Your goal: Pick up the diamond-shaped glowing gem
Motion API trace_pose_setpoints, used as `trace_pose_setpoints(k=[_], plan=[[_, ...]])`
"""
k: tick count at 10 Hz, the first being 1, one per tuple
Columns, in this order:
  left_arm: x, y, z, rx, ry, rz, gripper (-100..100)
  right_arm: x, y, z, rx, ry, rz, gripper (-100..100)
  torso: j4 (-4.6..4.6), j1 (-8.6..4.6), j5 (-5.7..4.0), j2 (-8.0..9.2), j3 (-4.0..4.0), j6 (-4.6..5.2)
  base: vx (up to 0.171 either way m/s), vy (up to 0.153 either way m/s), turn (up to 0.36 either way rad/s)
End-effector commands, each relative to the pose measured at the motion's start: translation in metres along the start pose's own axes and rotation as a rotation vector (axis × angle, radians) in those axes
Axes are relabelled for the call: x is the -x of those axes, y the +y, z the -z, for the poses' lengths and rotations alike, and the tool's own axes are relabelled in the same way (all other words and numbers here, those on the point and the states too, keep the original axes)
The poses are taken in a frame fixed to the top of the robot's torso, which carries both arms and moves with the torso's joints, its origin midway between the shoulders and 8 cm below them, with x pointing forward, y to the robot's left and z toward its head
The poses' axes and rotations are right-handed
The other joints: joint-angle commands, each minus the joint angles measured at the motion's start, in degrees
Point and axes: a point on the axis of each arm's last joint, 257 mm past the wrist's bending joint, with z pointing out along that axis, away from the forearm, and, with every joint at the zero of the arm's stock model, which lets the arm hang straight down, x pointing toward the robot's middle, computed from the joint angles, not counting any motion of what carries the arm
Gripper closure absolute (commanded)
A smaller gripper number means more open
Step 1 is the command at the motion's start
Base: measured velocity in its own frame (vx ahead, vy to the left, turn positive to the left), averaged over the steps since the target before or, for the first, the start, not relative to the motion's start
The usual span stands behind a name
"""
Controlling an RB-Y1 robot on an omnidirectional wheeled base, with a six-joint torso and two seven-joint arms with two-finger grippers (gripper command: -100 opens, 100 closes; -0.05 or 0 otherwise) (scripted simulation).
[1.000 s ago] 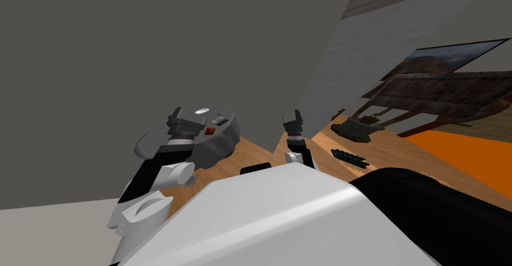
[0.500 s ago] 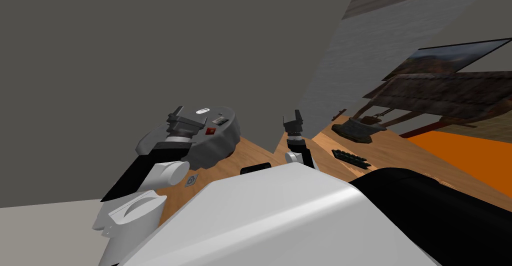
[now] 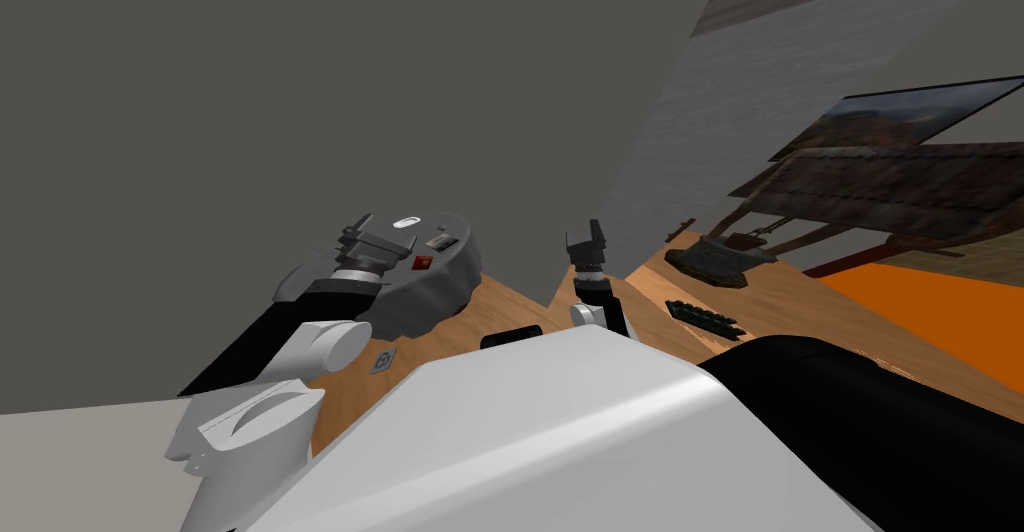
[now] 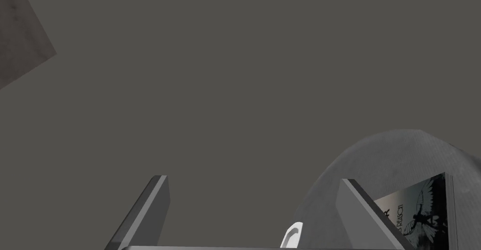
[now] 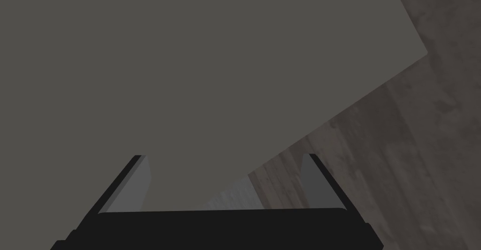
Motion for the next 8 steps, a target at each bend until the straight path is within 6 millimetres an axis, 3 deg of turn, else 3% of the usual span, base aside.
trace_pose_setpoints(k=[1,8], plan=[[0.005,0.006,0.000,0.033,-0.016,0.016,-100,0.000,0.000,0.000,0.000,0.000,0.000,0,0.00,0.00,0.00,0.00,0.00,0.00,0.019,0.011,0.010],[0.022,0.031,-0.002,0.205,-0.080,0.131,-100,0.000,0.000,0.000,0.000,0.000,0.000,0,-0.02,0.02,0.01,-0.06,-0.04,0.00,0.033,0.018,0.012]])
